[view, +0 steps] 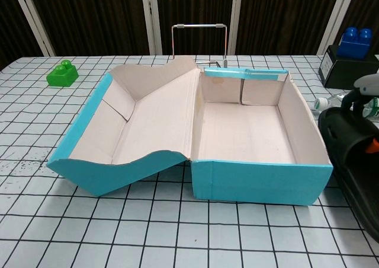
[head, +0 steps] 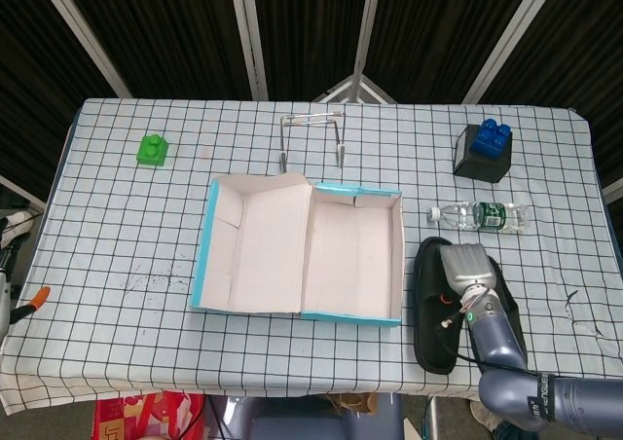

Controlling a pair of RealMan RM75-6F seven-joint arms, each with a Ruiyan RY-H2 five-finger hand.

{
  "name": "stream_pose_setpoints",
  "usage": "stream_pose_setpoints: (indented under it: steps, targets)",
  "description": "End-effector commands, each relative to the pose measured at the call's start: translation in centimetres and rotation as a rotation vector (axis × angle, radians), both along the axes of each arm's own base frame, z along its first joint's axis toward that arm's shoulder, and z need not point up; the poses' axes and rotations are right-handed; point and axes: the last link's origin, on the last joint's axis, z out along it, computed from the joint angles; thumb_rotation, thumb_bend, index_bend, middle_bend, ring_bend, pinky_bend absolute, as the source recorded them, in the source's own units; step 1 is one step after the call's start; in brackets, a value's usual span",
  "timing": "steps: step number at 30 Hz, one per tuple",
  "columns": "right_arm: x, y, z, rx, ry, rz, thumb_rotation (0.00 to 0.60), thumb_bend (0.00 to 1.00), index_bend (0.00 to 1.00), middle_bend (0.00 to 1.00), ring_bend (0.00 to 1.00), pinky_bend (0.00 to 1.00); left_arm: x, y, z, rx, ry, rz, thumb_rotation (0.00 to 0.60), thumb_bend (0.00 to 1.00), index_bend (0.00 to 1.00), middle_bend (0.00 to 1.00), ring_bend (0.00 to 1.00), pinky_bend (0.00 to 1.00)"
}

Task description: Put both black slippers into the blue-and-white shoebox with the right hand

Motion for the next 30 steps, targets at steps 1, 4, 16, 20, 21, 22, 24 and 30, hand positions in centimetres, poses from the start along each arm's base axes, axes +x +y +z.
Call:
stream_pose_setpoints:
  steps: [1,4,16,20,21,22,24,30]
  targets:
    - [0.7,-0.3,1.1,-0.016,0.004,0.008,0.6,0.38,0.56,0.42,1.0,1.0,0.0,0.0,0.0,0.0,-0.002,-0.002,0.6,0.25,0.19,0.0,0.0,0.12]
    - [1.4,-0.6,2.2,-0.031,0.012,0.015,0.6,0.38,0.56,0.42,1.0,1.0,0.1,-0.1,0.1,0.001,-0.004,-0.003,0.6,0.25,0.19,0.0,0.0,0.12]
    - [5.2,-2.7,6.7,-0.108,-0.004,0.02,0.6,0.38,0.56,0.42,1.0,1.0,0.5,0.0,0.6,0.053,-0.038,-0.076,0.6,0.25,0.18,0.0,0.0,0.12]
    - [7.6,-3.8,8.2,-0.134,-0.104,0.021,0.6,0.38,0.56,0.42,1.0,1.0,0.6,0.0,0.6,0.088,-0.063,-0.124,0.6,0.25,0.18,0.0,0.0,0.12]
    - [8.2,-4.1,8.5,-0.141,-0.138,0.025,0.6,0.38,0.56,0.42,1.0,1.0,0.6,0.1,0.5,0.089,-0.07,-0.131,0.6,0.25,0.18,0.0,0.0,0.12]
    - [8.7,-4.3,8.8,-0.152,-0.175,0.032,0.6,0.38,0.56,0.42,1.0,1.0,0.6,0.1,0.5,0.089,-0.075,-0.137,0.6,0.24,0.18,0.0,0.0,0.12]
    - [9.7,-4.8,9.3,-0.174,-0.268,0.055,0.6,0.38,0.57,0.42,1.0,1.0,0.6,0.1,0.3,0.087,-0.083,-0.147,0.6,0.23,0.18,0.0,0.0,0.12]
    - [10.2,-4.4,8.8,-0.184,-0.537,0.111,0.6,0.38,0.58,0.42,1.0,1.0,0.9,0.1,-0.4,0.068,-0.098,-0.158,0.6,0.23,0.18,0.0,0.0,0.12]
